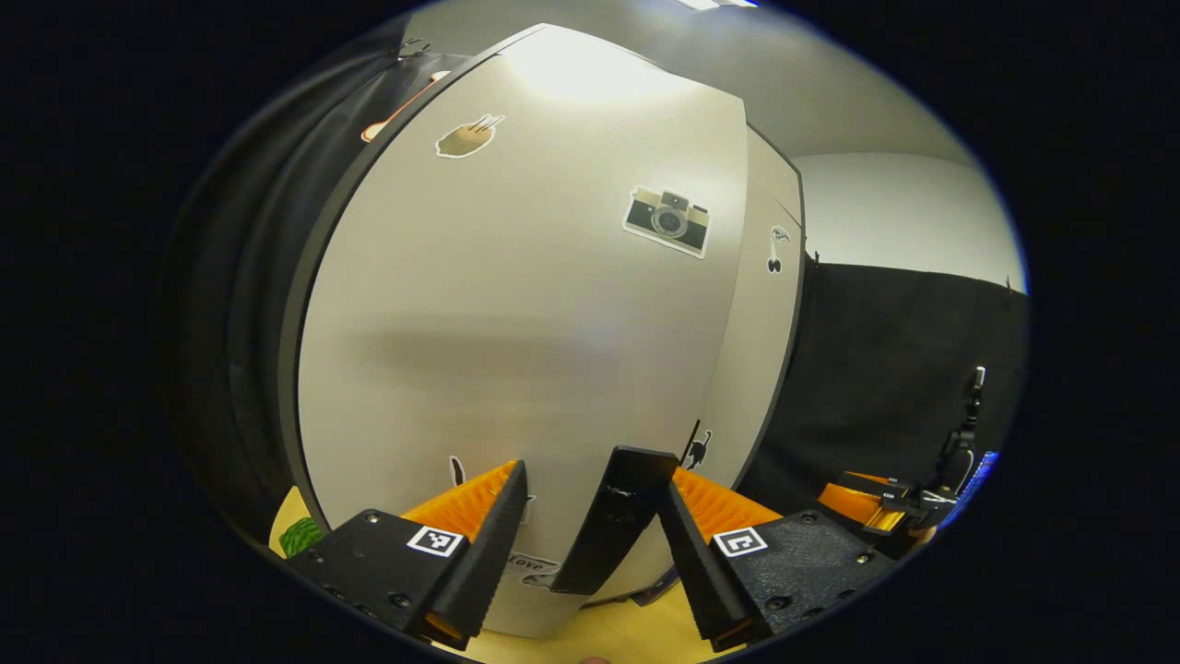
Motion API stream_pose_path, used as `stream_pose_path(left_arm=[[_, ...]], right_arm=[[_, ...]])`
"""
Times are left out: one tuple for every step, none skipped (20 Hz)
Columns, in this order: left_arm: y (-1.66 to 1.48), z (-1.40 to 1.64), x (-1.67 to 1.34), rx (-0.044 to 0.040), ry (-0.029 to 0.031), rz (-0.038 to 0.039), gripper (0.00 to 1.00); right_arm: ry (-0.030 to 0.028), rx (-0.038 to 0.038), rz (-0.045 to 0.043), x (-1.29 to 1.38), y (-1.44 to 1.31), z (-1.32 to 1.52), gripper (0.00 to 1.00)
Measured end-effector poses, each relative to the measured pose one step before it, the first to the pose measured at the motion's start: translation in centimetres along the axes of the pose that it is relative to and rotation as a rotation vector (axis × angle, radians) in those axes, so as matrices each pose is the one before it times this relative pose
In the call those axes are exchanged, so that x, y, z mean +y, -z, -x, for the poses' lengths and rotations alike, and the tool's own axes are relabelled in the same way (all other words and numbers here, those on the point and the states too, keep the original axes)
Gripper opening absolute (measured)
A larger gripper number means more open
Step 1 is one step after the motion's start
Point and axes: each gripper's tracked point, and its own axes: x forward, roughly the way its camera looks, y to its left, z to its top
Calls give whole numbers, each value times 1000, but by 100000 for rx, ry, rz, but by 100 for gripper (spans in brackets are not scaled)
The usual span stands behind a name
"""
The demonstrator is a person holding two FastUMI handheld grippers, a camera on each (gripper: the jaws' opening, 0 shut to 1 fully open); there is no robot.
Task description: Grab one shoe with the right hand and put it into the shoe cabinet, grab the other shoe with the left hand and put it into the shoe cabinet; then close the right door with the right hand and the left door with the left hand.
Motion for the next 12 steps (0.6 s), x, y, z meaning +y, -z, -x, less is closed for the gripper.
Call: stream_pose_path(left_arm=[[124, -92, 61, 367, -682, -1533, 84], [91, -203, -117, 35, -533, -1228, 84], [124, -195, -37, 243, -433, -720, 84], [78, -162, -4, 357, -373, -316, 84], [81, -108, -26, 200, -143, -223, 84], [126, -69, 20, 142, -88, -97, 84], [45, -107, -42, 52, 97, 26, 84], [113, -17, -32, 82, 111, 202, 84], [13, -54, -52, 5, 200, 480, 84], [96, -86, 70, 148, 150, 631, 84], [44, -132, -55, 53, 176, 914, 84], [72, -106, 89, 127, 278, 951, 84]], right_arm=[[418, 163, 44, -127, 91, 3, 99], [491, -20, -72, -40, 159, 63, 99], [378, 103, -17, -95, 25, -42, 99], [190, 47, -97, -168, 148, 223, 99], [104, 45, -123, -57, 0, 31, 98], [-13, 118, -155, -69, 62, -13, 99], [-54, 364, 25, -2, 107, -75, 98], [11, 356, 187, 14, 282, 102, 97], [48, 403, 367, 16, 117, -48, 97], [-50, 443, 349, -69, 224, 32, 97], [36, 443, 372, -30, 120, -43, 97], [-2, 261, 235, 47, 127, 106, 98]])
